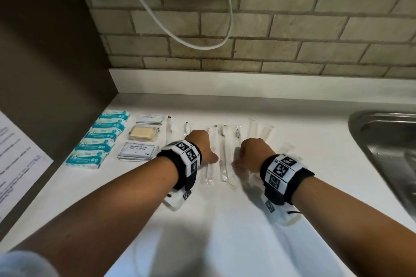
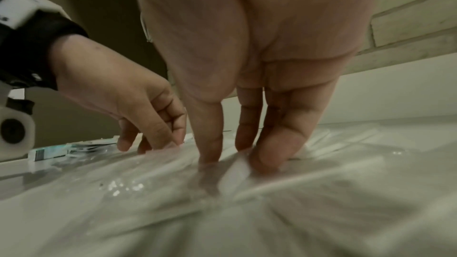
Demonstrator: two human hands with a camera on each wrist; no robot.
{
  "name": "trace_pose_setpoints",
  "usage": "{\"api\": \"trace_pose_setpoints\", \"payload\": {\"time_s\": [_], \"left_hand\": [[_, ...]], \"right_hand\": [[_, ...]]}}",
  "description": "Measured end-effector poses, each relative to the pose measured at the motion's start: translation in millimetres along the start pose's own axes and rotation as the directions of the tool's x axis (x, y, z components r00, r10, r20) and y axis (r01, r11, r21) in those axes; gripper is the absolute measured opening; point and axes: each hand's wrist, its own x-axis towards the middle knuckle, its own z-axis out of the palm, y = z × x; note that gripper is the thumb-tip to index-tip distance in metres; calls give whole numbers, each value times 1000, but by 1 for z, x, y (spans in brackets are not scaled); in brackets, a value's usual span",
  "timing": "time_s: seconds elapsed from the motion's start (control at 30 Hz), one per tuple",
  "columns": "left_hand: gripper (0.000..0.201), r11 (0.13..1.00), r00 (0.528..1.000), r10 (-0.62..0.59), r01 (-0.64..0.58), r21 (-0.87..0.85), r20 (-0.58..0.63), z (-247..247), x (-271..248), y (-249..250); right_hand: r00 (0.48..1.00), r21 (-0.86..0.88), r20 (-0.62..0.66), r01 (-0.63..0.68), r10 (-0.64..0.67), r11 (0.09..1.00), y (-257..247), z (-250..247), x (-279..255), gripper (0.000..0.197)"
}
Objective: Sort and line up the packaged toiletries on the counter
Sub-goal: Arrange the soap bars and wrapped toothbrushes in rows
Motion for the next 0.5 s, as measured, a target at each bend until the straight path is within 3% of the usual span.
{"api": "trace_pose_setpoints", "payload": {"time_s": [0.2,0.37,0.5], "left_hand": [[19,998,996,-21,16,-59,-83,-7,-4,2],[31,958,995,-16,-13,-285,-101,-9,4,-4],[40,954,997,-10,-14,-299,-81,-3,5,-2]], "right_hand": [[998,48,24,-57,56,997,-2,-10,-1,28],[994,242,-47,-87,101,966,-1,-17,6,42],[993,233,-38,-100,112,967,-5,-14,10,37]]}}
